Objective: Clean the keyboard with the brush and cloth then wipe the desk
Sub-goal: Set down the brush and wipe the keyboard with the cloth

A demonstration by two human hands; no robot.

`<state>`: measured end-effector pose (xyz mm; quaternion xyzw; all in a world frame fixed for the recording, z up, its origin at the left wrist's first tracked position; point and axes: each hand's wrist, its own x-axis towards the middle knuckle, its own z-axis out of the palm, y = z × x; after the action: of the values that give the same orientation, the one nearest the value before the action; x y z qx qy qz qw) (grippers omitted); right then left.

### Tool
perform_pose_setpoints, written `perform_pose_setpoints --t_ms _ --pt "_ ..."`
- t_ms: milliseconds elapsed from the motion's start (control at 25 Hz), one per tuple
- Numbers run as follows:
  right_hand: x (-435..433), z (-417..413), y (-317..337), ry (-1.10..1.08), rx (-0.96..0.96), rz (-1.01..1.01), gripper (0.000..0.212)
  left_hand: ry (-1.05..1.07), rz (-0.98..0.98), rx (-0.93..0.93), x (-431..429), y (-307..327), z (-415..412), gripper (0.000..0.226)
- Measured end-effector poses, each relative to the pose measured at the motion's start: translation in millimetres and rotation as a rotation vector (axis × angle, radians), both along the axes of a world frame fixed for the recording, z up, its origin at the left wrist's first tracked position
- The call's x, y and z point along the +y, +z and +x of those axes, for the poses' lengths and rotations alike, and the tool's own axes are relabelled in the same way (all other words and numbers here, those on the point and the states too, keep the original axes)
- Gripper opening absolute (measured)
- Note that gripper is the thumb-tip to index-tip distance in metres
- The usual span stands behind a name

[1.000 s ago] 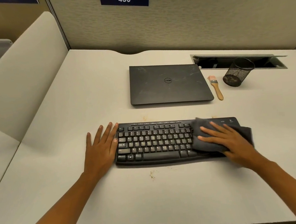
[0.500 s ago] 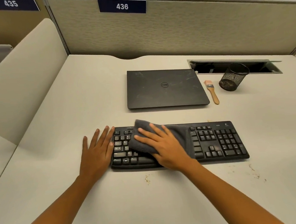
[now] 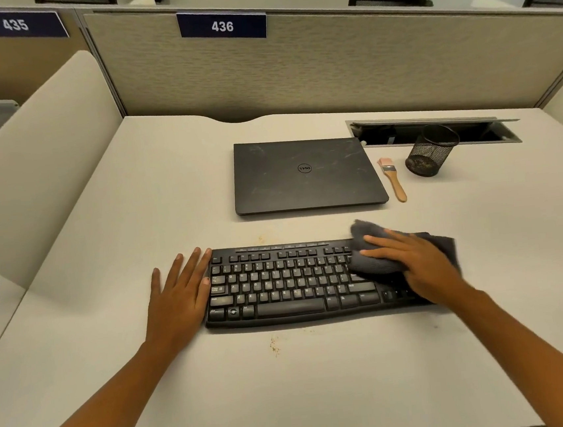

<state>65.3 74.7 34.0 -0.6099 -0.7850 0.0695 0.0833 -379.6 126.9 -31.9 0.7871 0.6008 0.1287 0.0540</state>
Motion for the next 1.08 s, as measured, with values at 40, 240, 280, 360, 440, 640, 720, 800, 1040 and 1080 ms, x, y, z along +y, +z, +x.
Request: perform_pose_setpoints --t_ms 40,240,280,360,440,640,720,800,1040,1080 --pt "-7.5 19.9 2.4 -0.065 0.01 0.013 0.085 -0.001 0.001 0.001 0.2 -0.5 0.2 0.06" --pt "-23.5 21.2 -1.8 -0.734 0.121 0.08 0.068 0.002 0.001 -0.013 0.9 -1.3 0.1 0.061" --pt "-22.0 6.5 -6.5 -0.711 0.129 0.072 0.064 0.001 0.003 -0.012 0.5 -1.6 0.3 0.061" --pt "-19.1 -16.1 -11.8 -0.454 0.114 0.041 0.058 0.001 0.007 -0.017 0.3 -1.5 0.0 0.061" --pt "-17.8 -10.6 -11.1 -0.369 0.15 0.02 0.056 -0.005 0.003 -0.02 0.8 -1.5 -0.8 0.06" --pt "-12.6 -18.3 -18.0 -0.735 0.13 0.128 0.057 -0.001 0.012 -0.017 0.6 -2.2 0.0 0.059" --pt "-8.6 -39.3 -22.1 -0.417 0.089 0.134 0.059 0.001 0.009 -0.017 1.1 -2.1 -0.2 0.058" --pt "-10.3 -33.8 -20.1 -0.233 0.062 0.097 0.059 -0.004 0.007 -0.019 1.0 -2.2 0.0 0.059" --pt "-8.2 -27.1 -25.4 -0.639 0.035 0.126 0.051 0.004 0.019 -0.024 -0.6 -3.2 0.9 0.057" --pt "-4.3 -40.9 -25.6 -0.575 0.043 0.135 0.05 0.005 0.022 -0.021 -0.3 -3.3 0.6 0.058"
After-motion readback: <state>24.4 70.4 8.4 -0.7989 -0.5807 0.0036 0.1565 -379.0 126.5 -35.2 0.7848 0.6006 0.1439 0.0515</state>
